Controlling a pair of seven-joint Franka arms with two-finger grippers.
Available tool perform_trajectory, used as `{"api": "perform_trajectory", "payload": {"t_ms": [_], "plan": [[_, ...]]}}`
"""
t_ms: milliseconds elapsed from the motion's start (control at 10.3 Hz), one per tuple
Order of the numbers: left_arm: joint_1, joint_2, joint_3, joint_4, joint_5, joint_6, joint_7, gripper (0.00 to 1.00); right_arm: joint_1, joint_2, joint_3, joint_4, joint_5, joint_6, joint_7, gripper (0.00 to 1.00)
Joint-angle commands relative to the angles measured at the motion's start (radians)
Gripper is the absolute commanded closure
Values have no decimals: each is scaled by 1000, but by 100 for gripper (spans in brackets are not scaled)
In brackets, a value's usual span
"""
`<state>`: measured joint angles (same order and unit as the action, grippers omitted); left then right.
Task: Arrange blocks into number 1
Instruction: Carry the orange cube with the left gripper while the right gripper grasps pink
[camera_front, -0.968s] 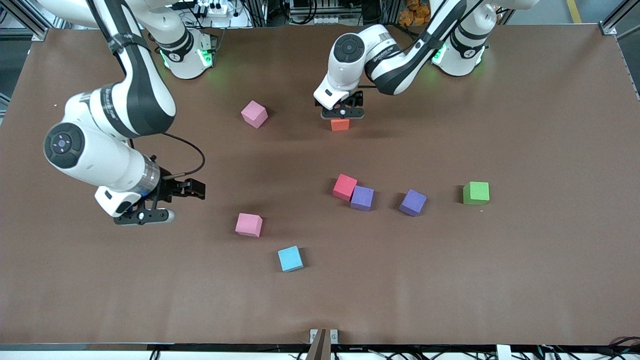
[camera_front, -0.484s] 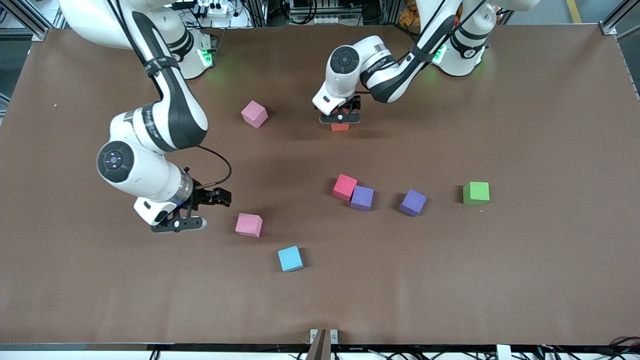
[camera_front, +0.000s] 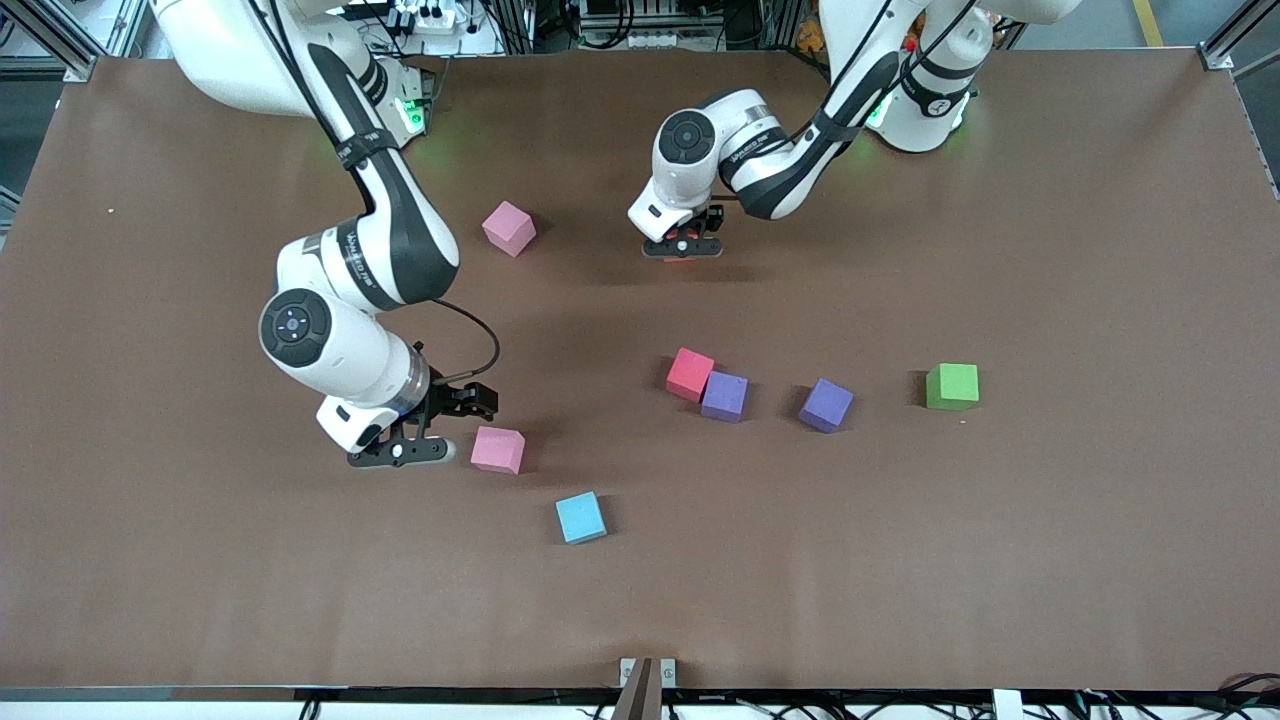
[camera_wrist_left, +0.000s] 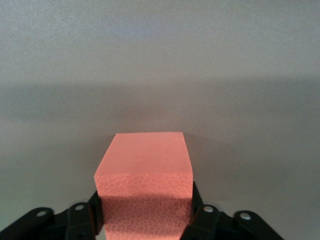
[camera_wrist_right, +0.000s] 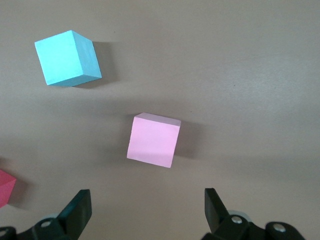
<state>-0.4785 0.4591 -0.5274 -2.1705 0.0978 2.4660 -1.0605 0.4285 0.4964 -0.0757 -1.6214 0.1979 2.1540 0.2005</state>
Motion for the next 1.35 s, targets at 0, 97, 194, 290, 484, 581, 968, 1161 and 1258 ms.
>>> {"api": "perform_trajectory", "payload": {"t_ms": [0,97,194,290,484,581,968,1161,1258], "plan": [[-43,3,9,15,64,8,-105,100,13,19,-7,8,17,10,17,0],[-54,-3,0,21,88,8,-161,100,19,33,-9,8,17,10,17,0],[-61,-11,-37,21,91,8,-195,100,21,50,-9,8,17,12,36,0],[-63,-14,-63,21,91,8,-228,100,29,60,-9,8,17,17,83,0],[-80,-13,-108,21,91,8,-275,100,38,97,-9,8,17,43,119,0],[-95,-4,-109,23,91,13,-300,100,36,112,-10,8,17,43,129,0],[-152,22,-109,34,80,44,-342,100,36,163,-12,24,12,96,155,0],[-182,56,-109,55,86,45,-367,100,36,194,-15,64,11,96,154,0],[-187,67,-108,64,89,47,-368,100,38,212,-18,77,11,98,154,0]]}}
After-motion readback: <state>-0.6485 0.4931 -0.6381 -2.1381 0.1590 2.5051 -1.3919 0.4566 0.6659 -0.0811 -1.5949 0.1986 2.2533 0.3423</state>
